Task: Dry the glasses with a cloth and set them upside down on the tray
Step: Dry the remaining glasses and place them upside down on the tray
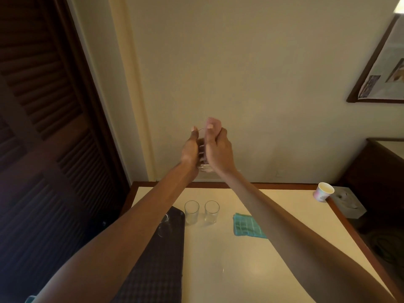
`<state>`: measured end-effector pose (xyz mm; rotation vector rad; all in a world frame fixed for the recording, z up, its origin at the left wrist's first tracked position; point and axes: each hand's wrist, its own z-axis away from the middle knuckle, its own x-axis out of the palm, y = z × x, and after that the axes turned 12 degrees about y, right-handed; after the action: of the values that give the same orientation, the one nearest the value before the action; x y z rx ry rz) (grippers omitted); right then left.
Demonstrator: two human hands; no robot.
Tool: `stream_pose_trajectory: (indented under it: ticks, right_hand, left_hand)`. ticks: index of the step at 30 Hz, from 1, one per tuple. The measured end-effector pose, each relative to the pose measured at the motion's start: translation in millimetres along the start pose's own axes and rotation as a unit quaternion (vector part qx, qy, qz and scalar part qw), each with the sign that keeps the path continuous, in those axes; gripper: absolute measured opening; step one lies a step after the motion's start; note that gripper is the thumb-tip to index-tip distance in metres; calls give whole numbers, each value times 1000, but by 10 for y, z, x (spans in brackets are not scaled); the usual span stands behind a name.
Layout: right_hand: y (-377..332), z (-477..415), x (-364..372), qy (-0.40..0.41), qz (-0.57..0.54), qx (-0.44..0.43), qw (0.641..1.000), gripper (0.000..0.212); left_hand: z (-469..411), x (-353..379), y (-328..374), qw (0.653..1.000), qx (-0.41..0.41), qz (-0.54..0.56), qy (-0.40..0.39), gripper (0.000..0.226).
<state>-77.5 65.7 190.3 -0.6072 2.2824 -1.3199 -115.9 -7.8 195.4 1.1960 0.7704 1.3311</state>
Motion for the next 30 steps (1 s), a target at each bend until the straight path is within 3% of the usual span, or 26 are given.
stream_pose_trajectory:
  ticks: [3, 6, 8, 12, 16, 19, 22, 24, 27, 30]
  right_hand:
    - [-22, -148, -3, -57, -44, 201, 977, 83]
    - [23, -76, 71, -72, -73, 304, 947, 86]
    - [78, 81, 67, -88, -75, 283, 952, 77]
    - [201, 320, 143, -75, -19, 89, 993, 49]
    - [190, 142, 128, -23, -3, -48, 999, 38]
    - [108, -30, 62, -28, 4, 79, 996, 54]
    - [101, -149, 42, -37, -49, 236, 970, 75]
    - [97, -124, 43, -39, -79, 288, 953, 79]
    - [81, 12, 18, -62, -62, 240, 967, 80]
    - [73, 133, 32, -54, -28, 125, 990, 54]
  left_hand:
    - [43, 47, -21, 1000, 13, -17, 9, 67]
    - [63, 66, 0, 997, 23, -34, 60, 60]
    - [13, 40, 14, 995, 26, -35, 86, 64]
    - [-107, -20, 25, 993, 26, -40, 105, 63]
    - [-87, 22, -6, 995, 11, -38, 89, 65]
    - [-36, 63, -25, 995, 20, -66, 65, 63]
    - [-48, 85, -34, 996, 22, -78, 43, 63]
    - [-62, 78, -2, 995, 14, -87, 36, 64]
    - [-101, 99, 77, 998, 2, -58, 33, 61]
    - [-108, 120, 141, 999, 0, -27, 43, 68]
